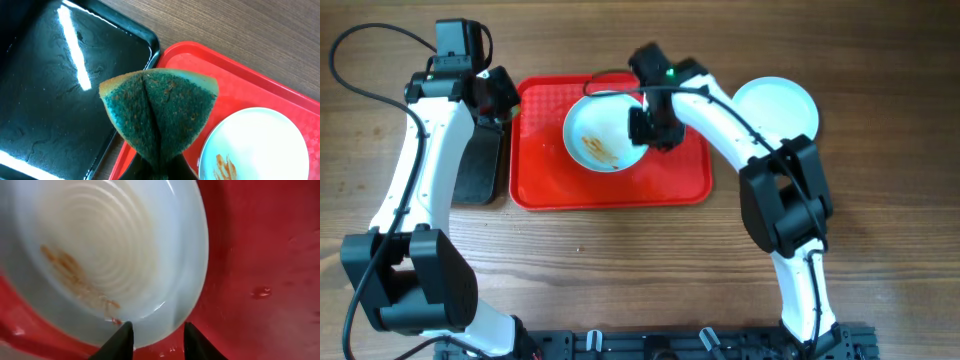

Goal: Clean dirty plates on tray and stack at the side
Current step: 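Move right gripper back and grasp the rim of the last plate, then scrub the held plate with the sponge in the left gripper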

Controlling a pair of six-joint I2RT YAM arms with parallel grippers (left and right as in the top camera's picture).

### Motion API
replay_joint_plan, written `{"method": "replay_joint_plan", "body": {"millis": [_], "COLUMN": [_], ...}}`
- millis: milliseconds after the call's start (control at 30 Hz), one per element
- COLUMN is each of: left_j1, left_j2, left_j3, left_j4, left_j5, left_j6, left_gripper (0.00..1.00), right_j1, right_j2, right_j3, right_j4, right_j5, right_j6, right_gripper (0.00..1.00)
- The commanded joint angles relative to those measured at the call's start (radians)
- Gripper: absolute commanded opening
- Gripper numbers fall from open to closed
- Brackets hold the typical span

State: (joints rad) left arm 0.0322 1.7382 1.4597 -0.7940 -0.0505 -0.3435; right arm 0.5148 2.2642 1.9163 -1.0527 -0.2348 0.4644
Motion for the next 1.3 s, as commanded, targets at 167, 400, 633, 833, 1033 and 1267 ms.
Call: {"method": "replay_joint_plan", "body": {"millis": [167, 400, 633, 833, 1033, 1267], "left_j1": [0.005, 0.005, 0.005, 0.005, 0.005, 0.002], "left_j2": [0.009, 0.009, 0.009, 0.009, 0.009, 0.046], "left_j3": [-0.001, -0.001, -0.001, -0.001, -0.001, -0.043], "left_j4": [0.004, 0.017, 0.016, 0.016, 0.016, 0.05], "left_j5": [0.009, 0.009, 0.009, 0.009, 0.01, 0.164], "left_j6": [-0.009, -0.009, -0.009, -0.009, -0.009, -0.009], "left_gripper": [0.05, 0.04, 0.04, 0.04, 0.04, 0.04], "right_j1": [-0.035, -0.034, -0.034, -0.031, -0.03, -0.03], "right_j2": [0.048, 0.189, 0.2, 0.2, 0.2, 0.2], "right_j3": [0.141, 0.14, 0.137, 0.137, 0.137, 0.137], "right_j4": [0.24, 0.32, 0.254, 0.057, 0.116, 0.131], "right_j5": [0.177, 0.118, 0.1, 0.104, 0.1, 0.1], "right_j6": [-0.36, -0.341, -0.206, 0.131, 0.111, 0.085], "right_gripper": [0.35, 0.31, 0.1, 0.04, 0.34, 0.17]}}
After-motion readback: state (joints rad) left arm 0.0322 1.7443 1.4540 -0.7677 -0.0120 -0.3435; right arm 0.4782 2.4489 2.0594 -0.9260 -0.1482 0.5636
